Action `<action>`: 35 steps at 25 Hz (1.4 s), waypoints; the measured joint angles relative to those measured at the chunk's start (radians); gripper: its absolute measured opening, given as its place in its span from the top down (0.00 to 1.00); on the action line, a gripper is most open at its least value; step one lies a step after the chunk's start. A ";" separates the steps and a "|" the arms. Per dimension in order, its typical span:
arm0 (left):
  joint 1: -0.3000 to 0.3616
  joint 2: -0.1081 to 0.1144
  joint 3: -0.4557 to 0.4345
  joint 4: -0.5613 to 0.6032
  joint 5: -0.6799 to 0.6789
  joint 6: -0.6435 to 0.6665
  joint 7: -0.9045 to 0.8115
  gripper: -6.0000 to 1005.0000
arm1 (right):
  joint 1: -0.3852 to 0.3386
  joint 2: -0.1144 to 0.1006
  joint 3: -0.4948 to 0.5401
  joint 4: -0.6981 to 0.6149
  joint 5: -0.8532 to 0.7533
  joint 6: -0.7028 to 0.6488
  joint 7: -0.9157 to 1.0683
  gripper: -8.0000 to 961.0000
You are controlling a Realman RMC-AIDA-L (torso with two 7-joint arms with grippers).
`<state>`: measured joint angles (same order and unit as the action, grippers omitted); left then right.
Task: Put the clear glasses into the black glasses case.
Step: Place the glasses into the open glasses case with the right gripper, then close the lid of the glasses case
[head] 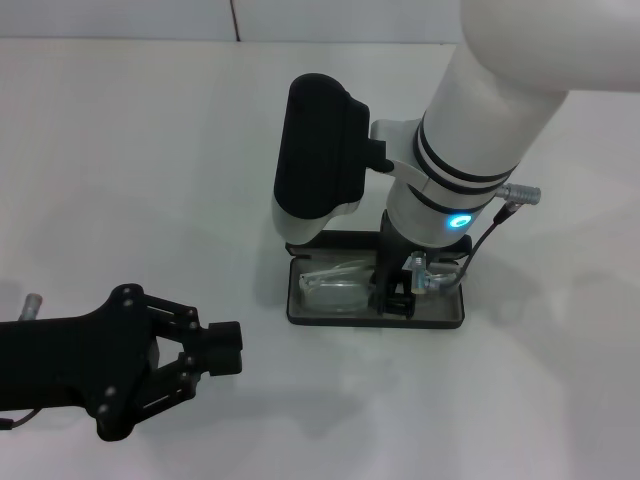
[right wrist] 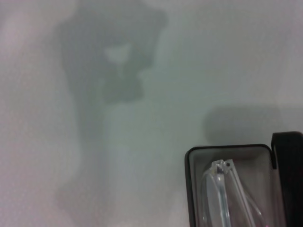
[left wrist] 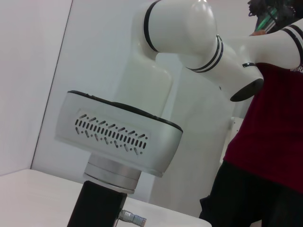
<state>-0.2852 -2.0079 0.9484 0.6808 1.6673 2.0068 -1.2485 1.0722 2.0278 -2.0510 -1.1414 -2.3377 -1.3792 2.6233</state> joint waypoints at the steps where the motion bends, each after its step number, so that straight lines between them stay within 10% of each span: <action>1: 0.000 0.000 0.000 0.000 0.000 0.000 0.000 0.87 | 0.000 0.000 0.000 0.000 0.000 0.000 0.000 0.84; 35: 0.009 0.005 -0.002 -0.014 0.000 0.001 -0.006 0.87 | -0.046 0.000 0.016 -0.153 -0.034 -0.052 0.012 0.79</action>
<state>-0.2765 -2.0033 0.9464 0.6673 1.6673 2.0081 -1.2548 1.0264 2.0278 -2.0346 -1.2941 -2.3717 -1.4307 2.6357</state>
